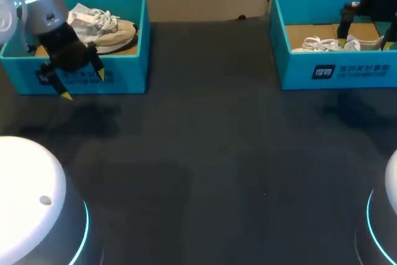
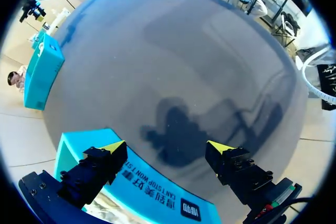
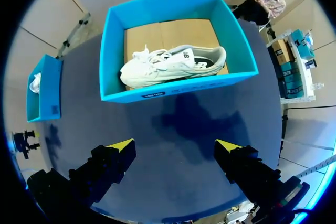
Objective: Take the shoe out of the shoebox, open the shoe tongue, remove and reinsert the insole, then place the shoe into the shoebox
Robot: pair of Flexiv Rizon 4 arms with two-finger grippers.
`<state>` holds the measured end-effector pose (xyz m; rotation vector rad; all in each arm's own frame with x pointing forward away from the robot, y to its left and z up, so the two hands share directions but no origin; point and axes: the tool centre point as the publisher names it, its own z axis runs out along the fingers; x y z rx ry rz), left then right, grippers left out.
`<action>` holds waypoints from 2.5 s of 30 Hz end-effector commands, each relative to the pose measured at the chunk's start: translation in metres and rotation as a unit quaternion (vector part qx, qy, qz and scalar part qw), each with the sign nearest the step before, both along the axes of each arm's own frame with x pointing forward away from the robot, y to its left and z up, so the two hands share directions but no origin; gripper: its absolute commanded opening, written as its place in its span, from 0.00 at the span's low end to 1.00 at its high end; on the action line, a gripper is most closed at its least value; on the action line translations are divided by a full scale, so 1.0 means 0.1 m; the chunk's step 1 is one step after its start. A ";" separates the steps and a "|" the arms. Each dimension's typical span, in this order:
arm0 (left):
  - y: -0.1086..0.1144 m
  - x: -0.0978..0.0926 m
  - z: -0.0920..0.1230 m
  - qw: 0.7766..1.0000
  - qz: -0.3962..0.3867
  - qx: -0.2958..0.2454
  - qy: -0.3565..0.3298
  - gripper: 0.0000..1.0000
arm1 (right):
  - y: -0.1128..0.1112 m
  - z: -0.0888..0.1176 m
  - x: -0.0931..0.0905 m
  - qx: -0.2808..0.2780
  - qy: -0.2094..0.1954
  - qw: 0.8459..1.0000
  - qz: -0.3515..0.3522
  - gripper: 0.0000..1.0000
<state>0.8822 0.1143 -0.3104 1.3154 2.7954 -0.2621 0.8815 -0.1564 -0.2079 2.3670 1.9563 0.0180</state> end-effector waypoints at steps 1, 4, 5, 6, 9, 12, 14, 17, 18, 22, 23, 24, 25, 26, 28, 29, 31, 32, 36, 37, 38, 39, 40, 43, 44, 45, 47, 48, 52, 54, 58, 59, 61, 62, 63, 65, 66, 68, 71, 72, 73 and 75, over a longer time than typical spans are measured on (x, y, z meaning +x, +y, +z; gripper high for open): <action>0.00 -0.13 0.09 1.000 0.001 0.004 -0.024 1.00 | 0.00 0.00 -0.01 0.000 -0.001 1.000 0.000 1.00; -0.03 -0.16 0.12 1.000 0.000 0.002 -0.024 1.00 | 0.00 0.00 -0.01 0.000 -0.001 1.000 0.000 1.00; -0.03 -0.16 0.13 1.000 0.000 0.001 -0.019 1.00 | 0.00 0.00 -0.01 0.000 -0.001 1.000 0.000 1.00; -0.03 -0.15 0.15 1.000 0.000 0.001 -0.018 1.00 | 0.00 0.00 -0.01 0.000 -0.001 1.000 0.000 1.00; -0.03 -0.12 0.21 1.000 0.000 0.000 -0.021 1.00 | 0.00 0.00 -0.01 0.000 -0.001 1.000 0.000 1.00; -0.02 -0.07 0.28 1.000 0.008 0.003 -0.024 1.00 | 0.00 0.00 -0.01 0.000 -0.001 1.000 0.000 1.00; -0.01 -0.01 0.32 1.000 0.011 0.005 -0.026 1.00 | 0.00 0.00 -0.01 0.000 -0.001 1.000 0.000 1.00; 0.01 0.15 0.38 0.999 0.025 0.012 -0.023 1.00 | 0.00 0.00 -0.01 0.000 -0.001 1.000 0.000 1.00; 0.02 0.23 0.39 0.999 0.036 0.015 -0.021 1.00 | 0.00 0.00 -0.01 0.000 -0.001 1.000 0.000 1.00; 0.02 0.23 0.39 0.999 0.036 0.015 -0.021 1.00 | 0.00 0.00 -0.01 0.000 -0.001 1.000 0.000 1.00; 0.02 0.23 0.39 0.999 0.036 0.015 -0.021 1.00 | 0.00 0.00 -0.01 0.000 -0.001 1.000 0.000 1.00; 0.02 0.23 0.39 0.999 0.036 0.015 -0.021 1.00 | 0.00 0.00 -0.01 0.000 -0.001 1.000 0.000 1.00; 0.02 0.23 0.39 0.999 0.036 0.015 -0.021 1.00 | 0.00 0.00 -0.01 0.000 -0.001 1.000 0.000 1.00; 0.02 0.23 0.39 0.999 0.036 0.015 -0.021 1.00 | 0.00 0.00 -0.01 0.000 -0.001 1.000 0.000 1.00; 0.02 0.23 0.39 0.999 0.036 0.015 -0.021 1.00 | 0.00 0.00 -0.01 0.000 -0.001 1.000 0.000 1.00; 0.02 0.23 0.39 0.999 0.036 0.015 -0.021 1.00 | 0.00 0.00 -0.01 0.000 -0.001 1.000 0.000 1.00; 0.02 0.23 0.39 0.999 0.036 0.015 -0.021 1.00 | 0.00 0.00 -0.01 0.000 -0.001 1.000 0.000 1.00; 0.05 0.28 0.43 0.999 0.039 0.013 -0.029 1.00 | 0.00 0.00 -0.01 0.000 -0.001 1.000 0.000 1.00; 0.18 0.50 0.59 0.999 0.032 0.002 -0.043 1.00 | 0.00 0.00 -0.01 0.000 -0.001 1.000 0.000 1.00; 0.22 0.56 0.62 0.999 0.030 0.000 -0.043 1.00 | 0.00 0.00 -0.01 0.000 -0.001 1.000 0.000 1.00; 0.25 0.62 0.65 0.998 0.030 -0.001 -0.047 1.00 | 0.00 0.00 -0.01 0.000 -0.001 1.000 0.000 1.00; 0.28 0.68 0.68 0.998 0.027 -0.001 -0.048 1.00 | 0.00 0.00 -0.01 0.000 -0.001 1.000 0.000 1.00; 0.31 0.74 0.70 0.999 0.025 -0.003 -0.046 1.00 | 0.00 0.00 -0.01 0.000 -0.001 1.000 0.000 1.00; 0.39 0.91 0.74 0.999 0.021 -0.001 -0.048 1.00 | 0.00 0.00 -0.01 0.000 -0.001 1.000 0.000 1.00; 0.42 0.96 0.76 0.999 0.011 -0.003 -0.045 1.00 | 0.00 0.00 -0.01 0.000 -0.001 1.000 0.000 1.00; 0.46 1.01 0.78 0.999 0.010 0.001 -0.051 1.00 | 0.00 0.00 -0.01 0.000 -0.001 1.000 0.000 1.00; 0.52 1.09 0.82 0.999 -0.016 -0.003 -0.045 1.00 | 0.00 0.00 -0.01 0.000 -0.001 1.000 0.000 1.00; 0.55 1.15 0.83 0.999 -0.012 0.004 -0.052 1.00 | 0.00 0.00 -0.01 0.000 -0.001 1.000 0.000 1.00; 0.67 1.33 0.92 0.998 -0.031 0.013 -0.057 1.00 | 0.00 0.00 -0.01 0.000 -0.001 1.000 0.000 1.00; 0.73 1.41 0.98 0.998 -0.023 0.019 -0.062 1.00 | 0.00 0.00 -0.01 0.000 -0.001 1.000 0.000 1.00; 0.83 1.50 1.08 0.996 -0.050 0.028 -0.067 1.00 | 0.00 0.00 -0.01 0.000 -0.001 1.000 0.000 1.00; 0.86 1.53 1.10 0.996 -0.050 0.031 -0.069 1.00 | 0.00 0.00 -0.01 0.000 -0.001 1.000 0.000 1.00; 0.90 1.59 1.13 0.996 -0.051 0.037 -0.068 1.00 | 0.00 0.00 -0.01 0.000 -0.001 1.000 0.000 1.00; 0.93 1.62 1.14 0.996 -0.056 0.038 -0.065 1.00 | 0.00 0.00 -0.01 0.000 -0.001 1.000 0.000 1.00; 0.94 1.64 1.15 0.995 -0.052 0.044 -0.069 1.00 | 0.00 0.00 -0.01 0.000 -0.001 1.000 0.000 1.00; 0.98 1.68 1.18 0.995 -0.052 0.046 -0.070 1.00 | 0.00 0.00 -0.01 0.000 -0.001 1.000 0.000 1.00; 1.01 1.69 1.20 0.995 -0.053 0.048 -0.071 1.00 | 0.00 0.00 -0.01 0.000 -0.001 1.000 0.000 1.00; 1.05 1.74 1.23 0.995 -0.057 0.049 -0.066 1.00 | 0.00 0.00 -0.01 0.000 -0.001 1.000 0.000 1.00; 1.13 1.82 1.26 0.994 -0.074 0.051 -0.060 1.00 | 0.00 0.00 -0.01 0.000 -0.001 1.000 0.000 1.00; 1.15 1.85 1.27 0.993 -0.082 0.052 -0.061 1.00 | 0.00 0.00 -0.01 0.000 -0.001 1.000 0.000 1.00; 1.19 1.87 1.29 0.993 -0.087 0.049 -0.062 1.00 | 0.00 0.00 -0.01 0.000 -0.001 1.000 0.000 1.00; 1.25 1.91 1.33 0.991 -0.105 0.044 -0.064 1.00 | 0.00 0.00 -0.01 0.000 -0.001 1.000 0.000 1.00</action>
